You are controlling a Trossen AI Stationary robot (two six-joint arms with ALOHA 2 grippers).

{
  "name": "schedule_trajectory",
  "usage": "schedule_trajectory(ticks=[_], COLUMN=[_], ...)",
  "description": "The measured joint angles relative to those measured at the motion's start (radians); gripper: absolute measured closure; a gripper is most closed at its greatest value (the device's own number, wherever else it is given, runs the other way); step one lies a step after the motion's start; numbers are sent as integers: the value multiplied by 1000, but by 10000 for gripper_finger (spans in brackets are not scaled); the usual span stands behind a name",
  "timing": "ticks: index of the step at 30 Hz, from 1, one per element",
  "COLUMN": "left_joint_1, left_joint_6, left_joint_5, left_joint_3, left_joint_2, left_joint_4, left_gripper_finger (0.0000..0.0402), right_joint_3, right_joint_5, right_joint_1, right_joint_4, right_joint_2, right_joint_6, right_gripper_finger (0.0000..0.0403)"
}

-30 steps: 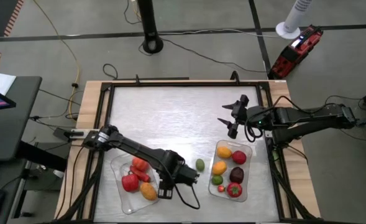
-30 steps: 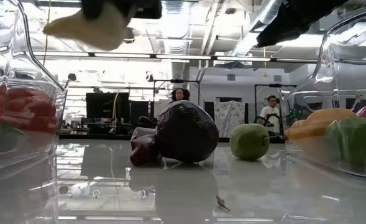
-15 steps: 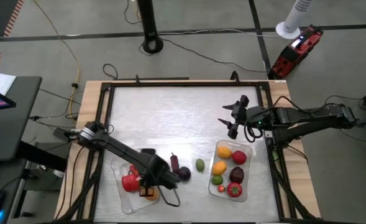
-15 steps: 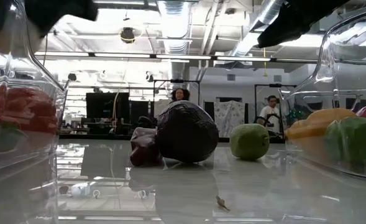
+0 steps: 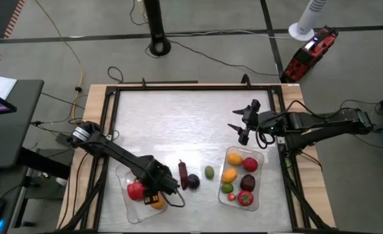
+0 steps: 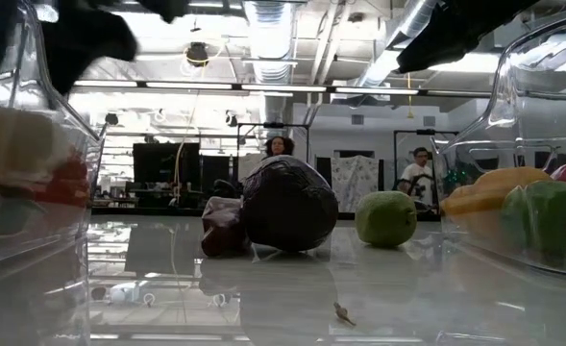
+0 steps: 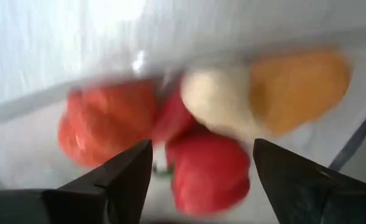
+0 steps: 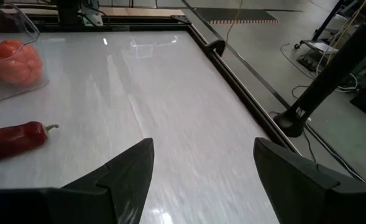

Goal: Sort produce into baskets
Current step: Put the dark red chili pepper into the left transparent bin

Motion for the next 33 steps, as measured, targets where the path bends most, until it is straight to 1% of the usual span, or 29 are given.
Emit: schedule_trajectory(ticks=[5,10,13,16,19,21,24,30,33], left_joint_1=[53,98,116,140,160,169,179,183,164], left_joint_6=[32,69,102,160,234,296,363,407,533], left_joint_5=[-55,-69,-124,-172,-172,-153,-134,-145,-138], left_joint_3=[0,0,1,1,1,1,19,78,79], left_joint_2=[0,0,11,50,108,145,176,181,183], left_joint_4=[123,196,257,337,444,491,480,441,437], left_gripper_finger=[135,143,145,145,145,145,143,141,140], right_joint_3=[0,0,0,0,0,0,0,0,0], right_joint_5=[0,1,1,1,1,1,1,3,3], right_joint_1=[0,0,0,0,0,0,0,0,0], right_joint_4=[0,0,0,-1,-1,-2,-4,-1,0], right_joint_2=[0,0,0,0,0,0,0,0,0], right_joint_6=[0,0,-1,-1,0,-1,-2,-17,-17], right_gripper_finger=[101,101,101,101,101,101,101,101,101])
